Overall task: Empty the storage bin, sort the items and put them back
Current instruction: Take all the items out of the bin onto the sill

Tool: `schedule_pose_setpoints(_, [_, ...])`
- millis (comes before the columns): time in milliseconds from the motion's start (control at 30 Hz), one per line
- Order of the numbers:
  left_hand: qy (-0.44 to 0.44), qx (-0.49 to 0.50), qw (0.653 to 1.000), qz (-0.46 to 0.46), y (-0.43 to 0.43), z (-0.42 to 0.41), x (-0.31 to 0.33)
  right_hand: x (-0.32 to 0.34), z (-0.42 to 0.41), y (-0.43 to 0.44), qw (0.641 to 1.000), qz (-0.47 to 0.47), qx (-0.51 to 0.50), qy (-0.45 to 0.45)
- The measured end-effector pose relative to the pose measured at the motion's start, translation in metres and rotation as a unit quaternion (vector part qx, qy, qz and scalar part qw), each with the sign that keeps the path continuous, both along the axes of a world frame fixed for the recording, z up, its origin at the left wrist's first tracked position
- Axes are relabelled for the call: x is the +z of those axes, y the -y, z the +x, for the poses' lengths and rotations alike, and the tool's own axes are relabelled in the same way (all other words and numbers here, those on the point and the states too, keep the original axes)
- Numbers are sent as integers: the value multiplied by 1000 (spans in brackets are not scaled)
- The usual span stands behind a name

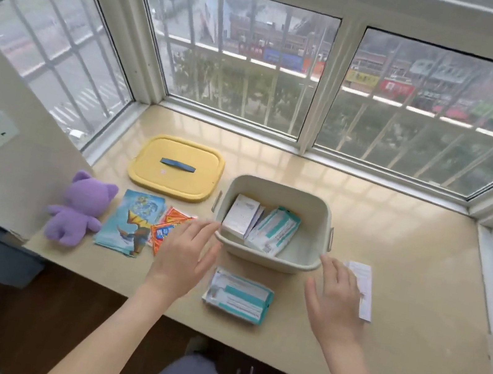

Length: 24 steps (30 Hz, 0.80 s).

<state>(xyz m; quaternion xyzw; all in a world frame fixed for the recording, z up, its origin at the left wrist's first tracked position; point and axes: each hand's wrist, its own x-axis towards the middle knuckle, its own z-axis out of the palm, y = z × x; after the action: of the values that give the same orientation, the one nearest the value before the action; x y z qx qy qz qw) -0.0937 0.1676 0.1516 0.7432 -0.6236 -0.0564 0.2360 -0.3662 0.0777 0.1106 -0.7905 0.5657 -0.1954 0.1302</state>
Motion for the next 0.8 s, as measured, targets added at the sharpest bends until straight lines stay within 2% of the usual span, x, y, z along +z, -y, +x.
schedule_pose_setpoints(200, [-22,-7,1000,16,17,76,-2,16,67,-3,1000,-3,-17,-9])
schedule_pose_setpoints(467, [-40,-76,996,21,86,83,-15,3,95,48,999,14,-33,3])
schedule_pose_setpoints(633, [-78,-92,991,64,140,64,-74,-52,103,97,999,50,-18,-7])
schedule_pose_setpoints(800, [-82,-92,980,156,187,44,-162,-135,110,144,996,91,19,8])
